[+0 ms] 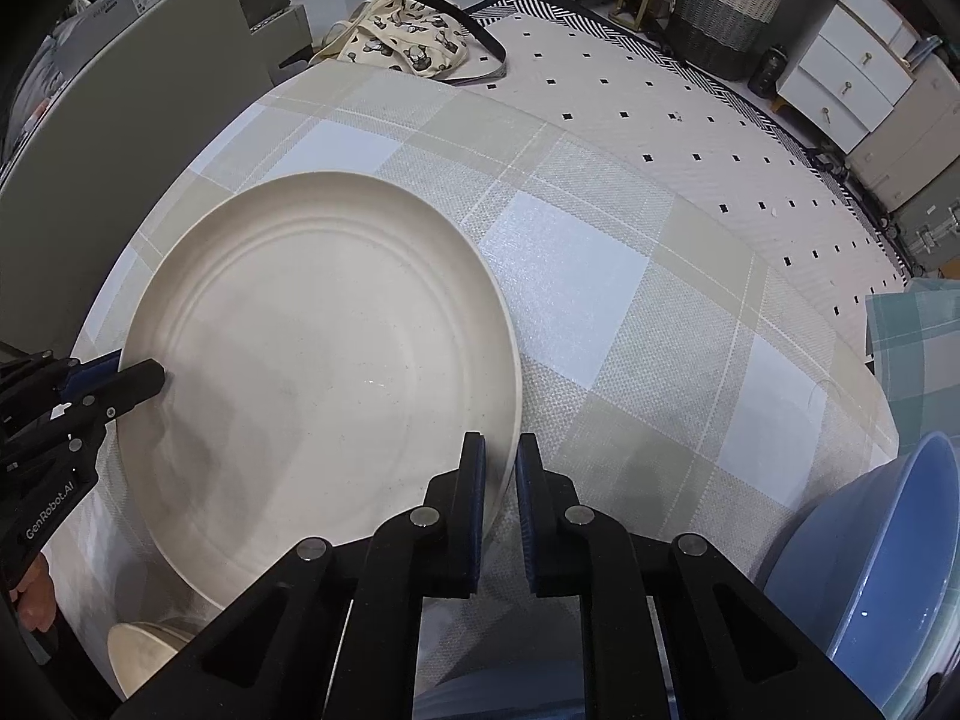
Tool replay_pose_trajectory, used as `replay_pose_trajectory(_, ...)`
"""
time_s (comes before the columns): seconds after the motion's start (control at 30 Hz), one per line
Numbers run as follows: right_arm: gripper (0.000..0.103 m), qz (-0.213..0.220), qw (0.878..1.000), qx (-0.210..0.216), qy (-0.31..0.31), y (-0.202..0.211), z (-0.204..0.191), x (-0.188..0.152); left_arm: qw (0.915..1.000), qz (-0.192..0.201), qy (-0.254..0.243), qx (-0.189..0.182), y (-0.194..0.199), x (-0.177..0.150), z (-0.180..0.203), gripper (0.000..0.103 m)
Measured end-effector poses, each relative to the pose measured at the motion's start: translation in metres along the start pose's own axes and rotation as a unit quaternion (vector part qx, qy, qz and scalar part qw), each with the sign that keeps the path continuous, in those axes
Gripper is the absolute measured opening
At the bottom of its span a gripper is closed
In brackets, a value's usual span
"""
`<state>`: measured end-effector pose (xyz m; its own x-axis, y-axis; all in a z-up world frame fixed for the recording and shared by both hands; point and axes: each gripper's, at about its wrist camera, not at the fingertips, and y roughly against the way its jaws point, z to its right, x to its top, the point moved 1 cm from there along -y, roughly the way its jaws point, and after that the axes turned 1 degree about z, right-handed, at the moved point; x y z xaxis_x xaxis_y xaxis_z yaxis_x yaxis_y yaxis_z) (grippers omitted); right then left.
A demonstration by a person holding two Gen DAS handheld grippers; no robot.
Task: Organize plates and bowls
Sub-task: 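Lift the cream plate with both grippers and carry it toward the stacked plates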
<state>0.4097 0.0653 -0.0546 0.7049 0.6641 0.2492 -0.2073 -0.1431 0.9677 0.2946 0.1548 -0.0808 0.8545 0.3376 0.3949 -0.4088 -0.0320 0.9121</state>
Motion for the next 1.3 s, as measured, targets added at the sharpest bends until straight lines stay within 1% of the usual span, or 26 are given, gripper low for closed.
replay_pose_trajectory(0.33, 0.01, 0.027, 1.0, -0.013, -0.005, 0.03, -0.006, 0.001, 0.9995, 0.029, 0.003, -0.007, 0.022, 0.003, -0.005, 0.011)
replay_pose_trajectory(0.77, 0.01, 0.067, 0.997, -0.029, 0.0, 0.081, -0.034, -0.007, 0.997, 0.072, 0.013, -0.026, 0.066, -0.005, -0.026, 0.011)
replay_pose_trajectory(1.07, 0.01, 0.097, 0.995, -0.033, -0.004, 0.122, -0.053, -0.027, 0.9942, 0.1, 0.008, -0.04, 0.097, -0.019, -0.037, 0.011)
replay_pose_trajectory(1.3, 0.01, 0.108, 0.994, -0.035, -0.011, 0.143, -0.064, -0.052, 0.9923, 0.114, -0.003, -0.048, 0.115, -0.028, -0.035, 0.011)
